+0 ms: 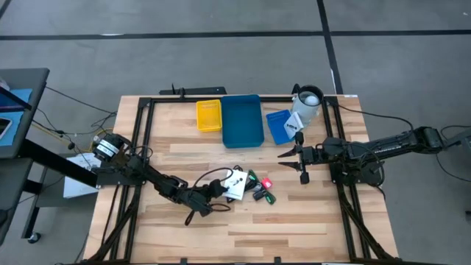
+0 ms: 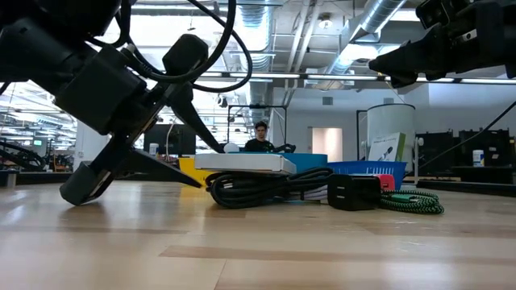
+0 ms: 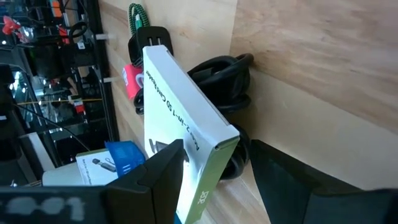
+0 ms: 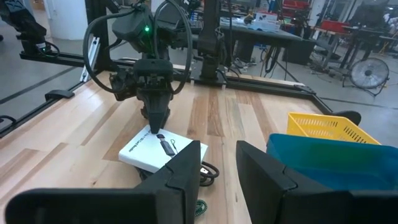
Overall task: Pick and place items into bin
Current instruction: Put the white card reader box into the blue basket
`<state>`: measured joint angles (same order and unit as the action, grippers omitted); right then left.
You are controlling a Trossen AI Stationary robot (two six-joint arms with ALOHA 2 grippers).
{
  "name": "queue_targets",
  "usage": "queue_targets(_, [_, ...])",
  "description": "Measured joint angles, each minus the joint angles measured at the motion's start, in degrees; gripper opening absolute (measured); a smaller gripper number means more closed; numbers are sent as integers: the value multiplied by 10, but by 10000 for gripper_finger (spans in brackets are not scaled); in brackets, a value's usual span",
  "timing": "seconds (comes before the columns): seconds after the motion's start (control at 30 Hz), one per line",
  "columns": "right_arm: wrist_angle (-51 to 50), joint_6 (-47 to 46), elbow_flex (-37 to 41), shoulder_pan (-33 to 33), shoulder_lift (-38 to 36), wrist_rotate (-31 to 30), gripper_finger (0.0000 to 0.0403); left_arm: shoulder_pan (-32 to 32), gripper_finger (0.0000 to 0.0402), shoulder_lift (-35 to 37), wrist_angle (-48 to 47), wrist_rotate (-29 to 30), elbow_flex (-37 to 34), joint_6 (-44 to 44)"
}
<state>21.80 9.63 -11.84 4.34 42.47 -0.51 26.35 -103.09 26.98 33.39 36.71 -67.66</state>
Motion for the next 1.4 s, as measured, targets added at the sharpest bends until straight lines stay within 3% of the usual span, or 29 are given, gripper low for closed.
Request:
queue_targets(0.67, [-2, 0, 0, 0, 0, 0, 99, 0, 126, 0, 5, 6, 0, -6])
queue_targets(1.4, [-1, 0, 0, 0, 0, 0, 99, 31, 83, -1, 4, 73, 0, -9])
